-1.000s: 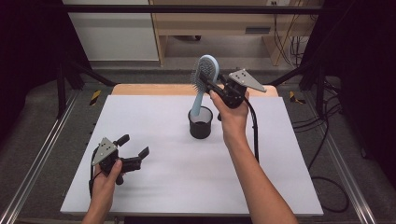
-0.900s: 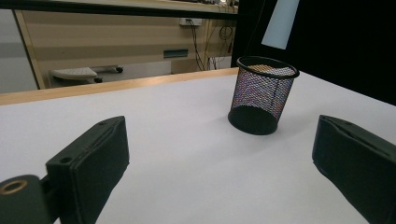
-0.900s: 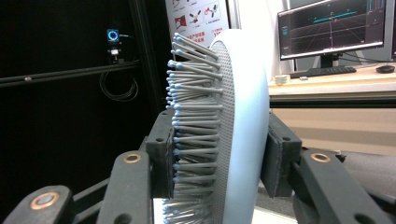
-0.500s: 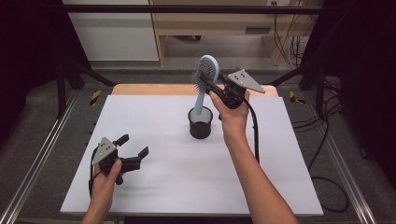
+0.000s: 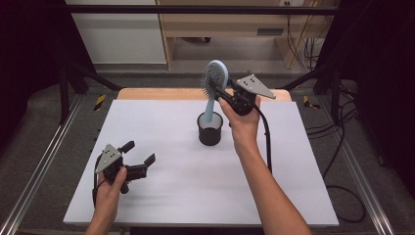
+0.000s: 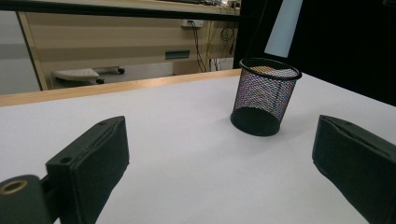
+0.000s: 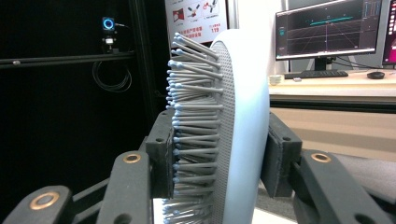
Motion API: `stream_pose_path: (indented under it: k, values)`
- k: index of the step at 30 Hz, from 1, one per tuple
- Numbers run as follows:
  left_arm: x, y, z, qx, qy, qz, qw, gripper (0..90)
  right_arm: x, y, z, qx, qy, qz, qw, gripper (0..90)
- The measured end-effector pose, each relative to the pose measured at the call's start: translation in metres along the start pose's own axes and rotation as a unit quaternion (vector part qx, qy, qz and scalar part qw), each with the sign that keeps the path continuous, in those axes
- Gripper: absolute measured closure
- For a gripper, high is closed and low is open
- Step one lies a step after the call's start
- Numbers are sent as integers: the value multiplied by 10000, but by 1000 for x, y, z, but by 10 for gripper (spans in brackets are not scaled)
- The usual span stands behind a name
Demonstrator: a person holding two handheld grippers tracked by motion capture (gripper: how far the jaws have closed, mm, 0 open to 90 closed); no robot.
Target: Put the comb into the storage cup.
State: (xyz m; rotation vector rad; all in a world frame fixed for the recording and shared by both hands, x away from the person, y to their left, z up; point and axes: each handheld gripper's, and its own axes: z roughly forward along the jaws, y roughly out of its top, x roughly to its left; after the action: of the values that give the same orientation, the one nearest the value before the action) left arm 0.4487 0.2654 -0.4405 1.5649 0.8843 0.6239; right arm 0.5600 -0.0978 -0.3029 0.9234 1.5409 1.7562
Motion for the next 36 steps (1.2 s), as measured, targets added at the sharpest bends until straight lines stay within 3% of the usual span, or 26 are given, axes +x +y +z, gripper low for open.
stream_pose_path:
  k: [36]
  values:
    - [0,1,-1,-4,-12,36,10000,38,-13,-27,1,316,-143,5,9994,543]
